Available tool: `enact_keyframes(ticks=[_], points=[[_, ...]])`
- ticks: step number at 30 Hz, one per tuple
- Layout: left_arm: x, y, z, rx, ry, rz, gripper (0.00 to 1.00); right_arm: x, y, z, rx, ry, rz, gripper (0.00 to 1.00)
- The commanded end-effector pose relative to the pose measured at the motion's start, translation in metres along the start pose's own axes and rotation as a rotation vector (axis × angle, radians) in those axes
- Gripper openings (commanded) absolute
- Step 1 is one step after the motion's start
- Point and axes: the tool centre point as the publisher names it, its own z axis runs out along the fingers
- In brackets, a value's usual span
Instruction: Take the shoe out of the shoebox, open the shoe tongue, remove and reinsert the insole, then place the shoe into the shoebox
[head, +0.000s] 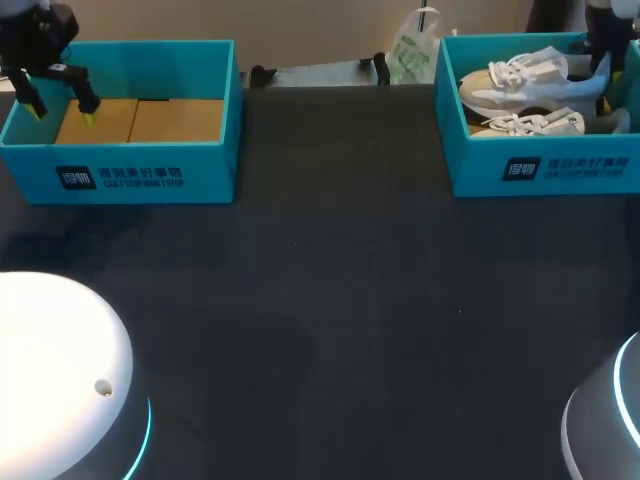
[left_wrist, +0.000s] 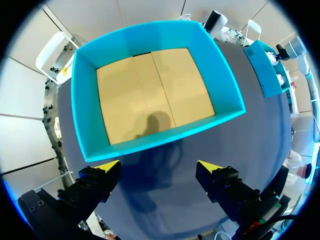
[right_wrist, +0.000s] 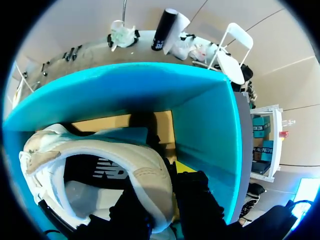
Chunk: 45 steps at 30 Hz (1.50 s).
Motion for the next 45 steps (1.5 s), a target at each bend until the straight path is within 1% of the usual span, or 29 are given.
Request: enact_keyframes(ticks=[1, 19, 20, 21, 23, 25, 26, 30, 32, 34, 35, 36, 37, 39, 40, 41, 45], points=[[0.0, 0.001, 0.0, 0.001, -0.002, 0.0, 1.0, 0.001, 0.009, 0.006, 0.012, -0.006, 0.007, 0.0], [0.0, 0.001, 0.0, 0.001, -0.002, 0.0, 1.0, 0.006, 0.004, 0.022, 0.055, 0.011, -0.001, 0.0], [0.0, 0.001, 0.0, 0.001, -0.002, 0.0, 1.0, 0.006, 0.003, 0.023, 0.056, 0.012, -0.002, 0.02], [0.0, 0.001, 0.0, 0.001, -0.002, 0.0, 1.0, 0.006, 0.003, 0.024, 0.058, 0.015, -0.004, 0.1], [0.0, 0.001, 0.0, 0.001, -0.002, 0.0, 1.0, 0.006, 0.003, 0.026, 0.065, 0.018, -0.003, 0.16], [0.0, 0.001, 0.0, 0.001, -0.002, 0.0, 1.0, 0.005, 0.003, 0.027, 0.071, 0.025, -0.005, 0.11], [0.0, 0.001, 0.0, 0.001, -0.002, 0.0, 1.0, 0.005, 0.003, 0.028, 0.072, 0.025, -0.005, 0.11], [0.0, 0.001, 0.0, 0.001, -0.002, 0.0, 1.0, 0.007, 0.002, 0.027, 0.075, 0.027, -0.009, 0.18], [0.0, 0.001, 0.0, 0.001, -0.002, 0.0, 1.0, 0.007, 0.002, 0.027, 0.076, 0.029, -0.01, 0.24], [0.0, 0.001, 0.0, 0.001, -0.002, 0.0, 1.0, 0.008, 0.001, 0.026, 0.075, 0.031, -0.012, 0.36], [0.0, 0.001, 0.0, 0.001, -0.002, 0.0, 1.0, 0.008, 0.0, 0.025, 0.074, 0.033, -0.013, 0.46], [0.0, 0.001, 0.0, 0.001, -0.002, 0.0, 1.0, 0.008, -0.001, 0.023, 0.071, 0.034, -0.014, 0.6], [0.0, 0.001, 0.0, 0.001, -0.002, 0.0, 1.0, 0.007, -0.001, 0.021, 0.067, 0.034, -0.014, 0.65], [0.0, 0.001, 0.0, 0.001, -0.002, 0.0, 1.0, 0.006, -0.003, 0.017, 0.059, 0.034, -0.01, 0.85], [0.0, 0.001, 0.0, 0.001, -0.002, 0.0, 1.0, 0.006, -0.003, 0.015, 0.055, 0.032, -0.008, 0.94], [0.0, 0.001, 0.0, 0.001, -0.002, 0.0, 1.0, 0.005, -0.004, 0.013, 0.051, 0.031, -0.006, 0.99], [0.0, 0.001, 0.0, 0.001, -0.002, 0.0, 1.0, 0.002, -0.006, 0.006, 0.041, 0.031, 0.001, 1.0]])
